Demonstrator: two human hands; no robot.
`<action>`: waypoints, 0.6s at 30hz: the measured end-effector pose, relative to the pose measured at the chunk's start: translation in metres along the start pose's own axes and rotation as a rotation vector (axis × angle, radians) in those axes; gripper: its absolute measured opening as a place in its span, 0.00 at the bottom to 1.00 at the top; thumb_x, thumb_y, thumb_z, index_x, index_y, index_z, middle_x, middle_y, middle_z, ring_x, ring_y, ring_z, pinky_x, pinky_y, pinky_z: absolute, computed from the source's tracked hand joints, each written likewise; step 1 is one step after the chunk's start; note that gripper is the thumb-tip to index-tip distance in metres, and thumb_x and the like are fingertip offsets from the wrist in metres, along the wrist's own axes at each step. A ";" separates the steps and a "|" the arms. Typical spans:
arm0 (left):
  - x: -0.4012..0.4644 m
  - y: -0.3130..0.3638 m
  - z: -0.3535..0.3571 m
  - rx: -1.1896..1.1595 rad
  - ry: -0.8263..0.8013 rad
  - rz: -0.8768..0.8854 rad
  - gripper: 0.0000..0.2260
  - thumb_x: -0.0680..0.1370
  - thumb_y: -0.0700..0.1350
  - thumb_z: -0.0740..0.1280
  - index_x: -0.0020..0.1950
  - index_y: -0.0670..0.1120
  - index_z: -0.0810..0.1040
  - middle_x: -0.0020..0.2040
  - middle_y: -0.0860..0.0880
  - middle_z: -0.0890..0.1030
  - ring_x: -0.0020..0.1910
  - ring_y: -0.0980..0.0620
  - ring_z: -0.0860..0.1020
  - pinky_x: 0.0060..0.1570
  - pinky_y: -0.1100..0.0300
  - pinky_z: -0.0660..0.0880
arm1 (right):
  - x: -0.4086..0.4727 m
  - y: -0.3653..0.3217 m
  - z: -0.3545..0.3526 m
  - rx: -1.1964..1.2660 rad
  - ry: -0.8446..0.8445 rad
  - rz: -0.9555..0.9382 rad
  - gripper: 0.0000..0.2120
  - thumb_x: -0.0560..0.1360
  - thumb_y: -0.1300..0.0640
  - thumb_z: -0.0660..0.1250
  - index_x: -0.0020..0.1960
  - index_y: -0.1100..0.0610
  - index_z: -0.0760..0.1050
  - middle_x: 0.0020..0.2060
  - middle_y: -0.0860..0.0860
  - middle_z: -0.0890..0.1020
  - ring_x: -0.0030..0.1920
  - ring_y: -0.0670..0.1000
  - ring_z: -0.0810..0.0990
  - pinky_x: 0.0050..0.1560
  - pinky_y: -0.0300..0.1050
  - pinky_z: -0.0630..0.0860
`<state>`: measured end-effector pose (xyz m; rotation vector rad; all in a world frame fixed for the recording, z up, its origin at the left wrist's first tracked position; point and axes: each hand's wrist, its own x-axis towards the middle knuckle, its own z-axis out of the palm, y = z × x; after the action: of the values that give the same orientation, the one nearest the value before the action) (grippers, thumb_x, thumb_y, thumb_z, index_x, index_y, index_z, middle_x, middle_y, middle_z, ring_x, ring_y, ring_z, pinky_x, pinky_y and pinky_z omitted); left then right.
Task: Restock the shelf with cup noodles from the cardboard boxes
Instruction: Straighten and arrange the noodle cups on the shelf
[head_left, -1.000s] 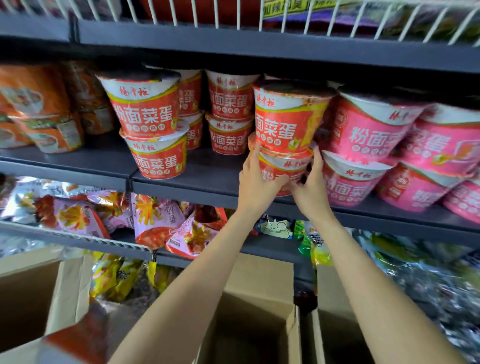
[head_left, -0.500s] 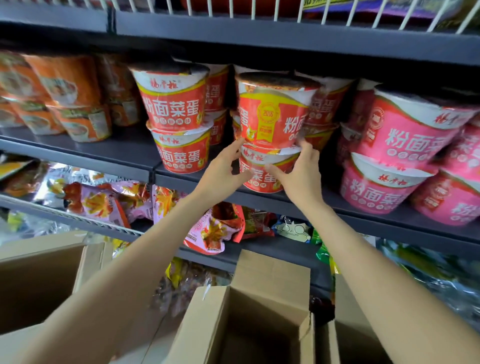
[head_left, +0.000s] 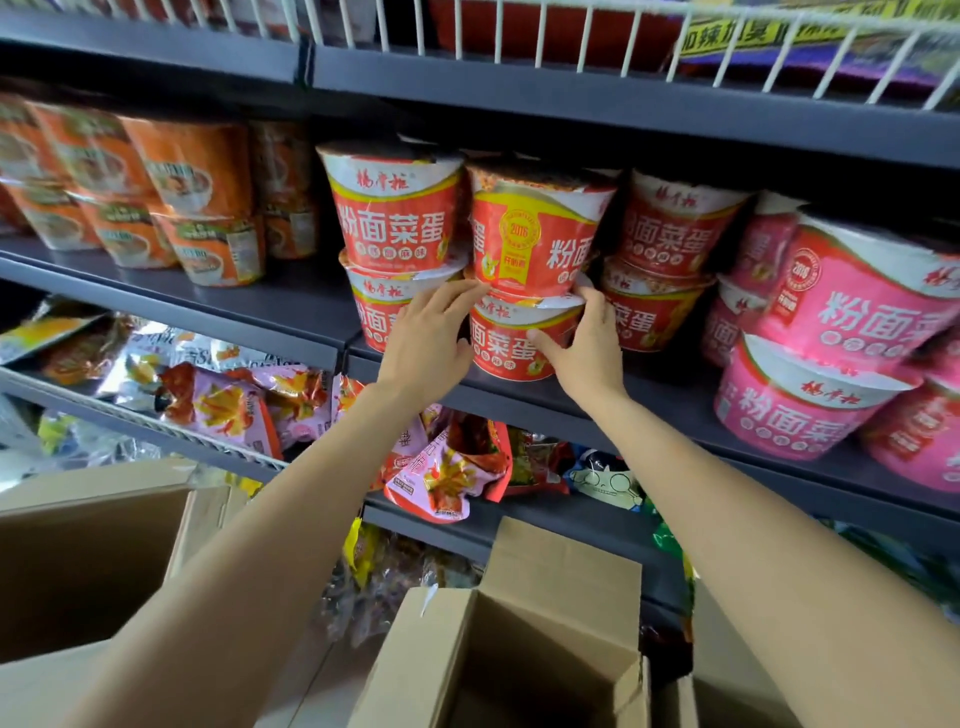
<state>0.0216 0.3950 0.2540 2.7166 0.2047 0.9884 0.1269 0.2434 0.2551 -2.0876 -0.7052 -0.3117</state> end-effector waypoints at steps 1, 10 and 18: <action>0.001 -0.001 -0.002 0.017 -0.011 0.003 0.28 0.73 0.36 0.64 0.73 0.47 0.67 0.70 0.49 0.70 0.68 0.45 0.67 0.65 0.47 0.67 | 0.000 0.001 -0.002 0.020 -0.018 0.001 0.35 0.72 0.51 0.73 0.72 0.54 0.58 0.69 0.54 0.66 0.67 0.54 0.69 0.61 0.50 0.70; -0.001 0.006 -0.002 -0.160 -0.043 0.014 0.28 0.73 0.33 0.63 0.71 0.49 0.69 0.71 0.47 0.69 0.70 0.45 0.66 0.65 0.49 0.68 | 0.005 -0.013 0.001 0.228 -0.021 0.171 0.50 0.63 0.43 0.78 0.74 0.56 0.54 0.70 0.53 0.67 0.68 0.52 0.68 0.62 0.46 0.69; 0.005 0.016 -0.006 -0.132 0.069 -0.019 0.18 0.74 0.36 0.64 0.63 0.48 0.75 0.61 0.48 0.75 0.59 0.45 0.73 0.52 0.51 0.73 | 0.006 -0.007 -0.013 0.242 -0.135 0.118 0.49 0.65 0.42 0.76 0.75 0.55 0.53 0.70 0.54 0.65 0.69 0.54 0.67 0.67 0.54 0.69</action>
<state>0.0224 0.3818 0.2665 2.5593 0.1710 1.0520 0.1280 0.2375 0.2698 -1.9210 -0.6610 -0.0174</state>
